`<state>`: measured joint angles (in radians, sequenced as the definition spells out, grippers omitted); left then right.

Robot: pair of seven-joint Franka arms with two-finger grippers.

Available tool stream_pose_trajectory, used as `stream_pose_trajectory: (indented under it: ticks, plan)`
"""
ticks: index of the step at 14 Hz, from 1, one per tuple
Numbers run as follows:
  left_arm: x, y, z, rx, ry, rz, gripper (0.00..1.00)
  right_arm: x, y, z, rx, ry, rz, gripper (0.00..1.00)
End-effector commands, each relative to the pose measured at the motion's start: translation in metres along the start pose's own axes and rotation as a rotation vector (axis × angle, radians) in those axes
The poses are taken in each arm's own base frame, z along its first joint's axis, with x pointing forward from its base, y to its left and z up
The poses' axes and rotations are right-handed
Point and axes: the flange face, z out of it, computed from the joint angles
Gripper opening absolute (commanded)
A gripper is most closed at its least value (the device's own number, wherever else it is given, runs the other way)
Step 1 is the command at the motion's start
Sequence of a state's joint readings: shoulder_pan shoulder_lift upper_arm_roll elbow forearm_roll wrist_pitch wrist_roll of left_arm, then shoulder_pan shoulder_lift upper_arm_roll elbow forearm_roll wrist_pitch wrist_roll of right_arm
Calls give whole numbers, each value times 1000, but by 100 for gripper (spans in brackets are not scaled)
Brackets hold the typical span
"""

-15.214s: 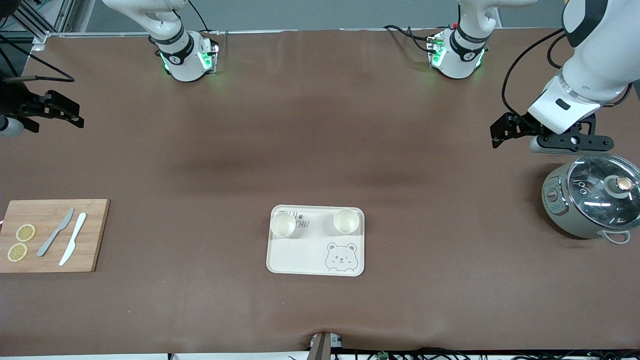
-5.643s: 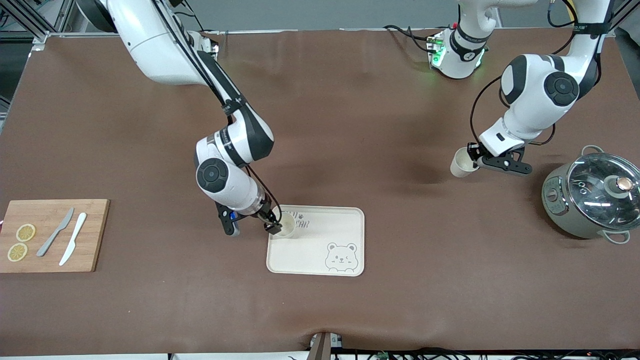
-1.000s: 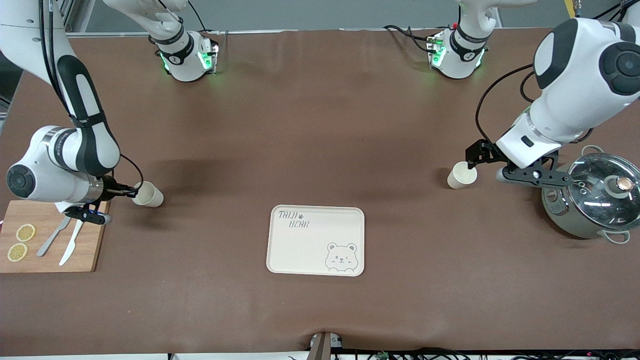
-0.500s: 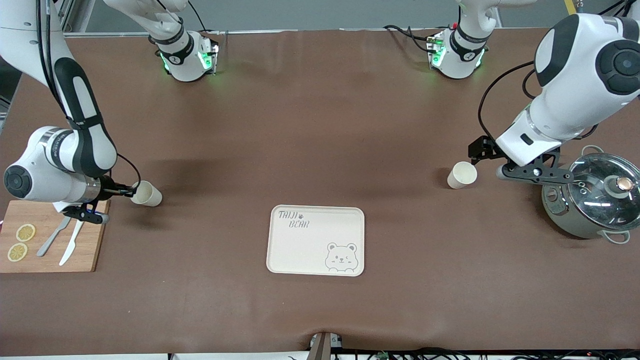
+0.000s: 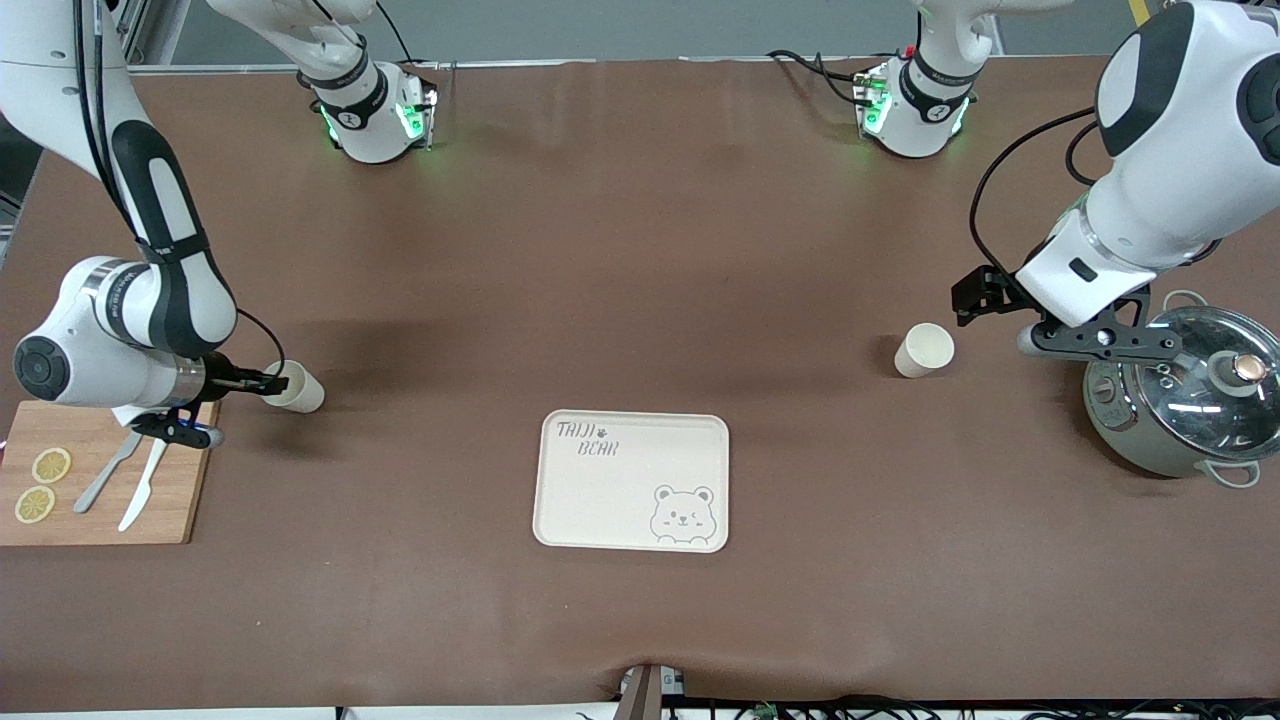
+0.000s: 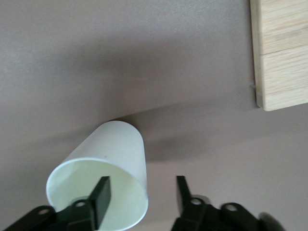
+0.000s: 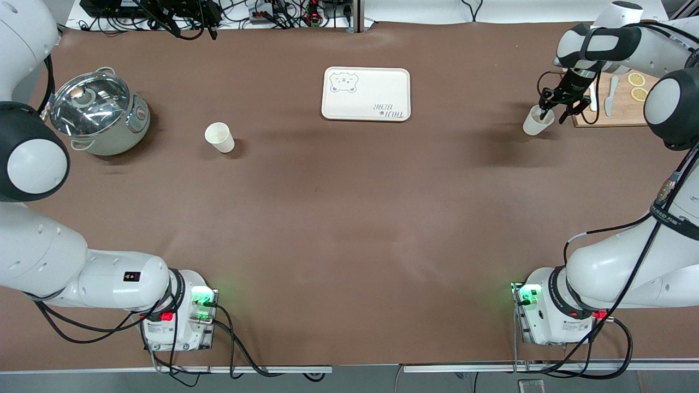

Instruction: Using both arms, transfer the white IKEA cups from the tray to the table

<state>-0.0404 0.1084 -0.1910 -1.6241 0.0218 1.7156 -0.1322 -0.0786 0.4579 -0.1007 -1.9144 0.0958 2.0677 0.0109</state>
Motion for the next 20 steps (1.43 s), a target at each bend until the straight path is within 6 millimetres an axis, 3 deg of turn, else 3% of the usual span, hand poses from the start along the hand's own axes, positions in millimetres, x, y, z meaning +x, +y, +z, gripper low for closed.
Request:
stream_pose_trajectory:
  ticks: [1, 4, 6, 8, 11, 15, 20]
  plan:
    - [4, -2, -10, 16, 1, -6, 100, 0, -13, -19, -8, -63, -7, 100]
    - [3, -4, -11, 16, -8, -20, 100, -2, -19, -30, -20, -102, 116, 100]
    - [1, -10, -15, 10, -5, -32, 100, 5, -22, -50, -55, -58, 79, 100]
    - [-1, -19, -17, 9, -16, -44, 100, 13, -33, -83, -45, 1, 61, 100]
    - [-1, -20, -18, 7, -18, -46, 100, 10, -51, -132, -41, -22, 48, 100]
    - [0, -32, -18, 7, -18, -63, 100, -8, -91, -200, -67, -13, -16, 100]
    - [-1, -33, -18, 9, -24, -60, 100, -30, -105, -280, -24, 113, -49, 100]
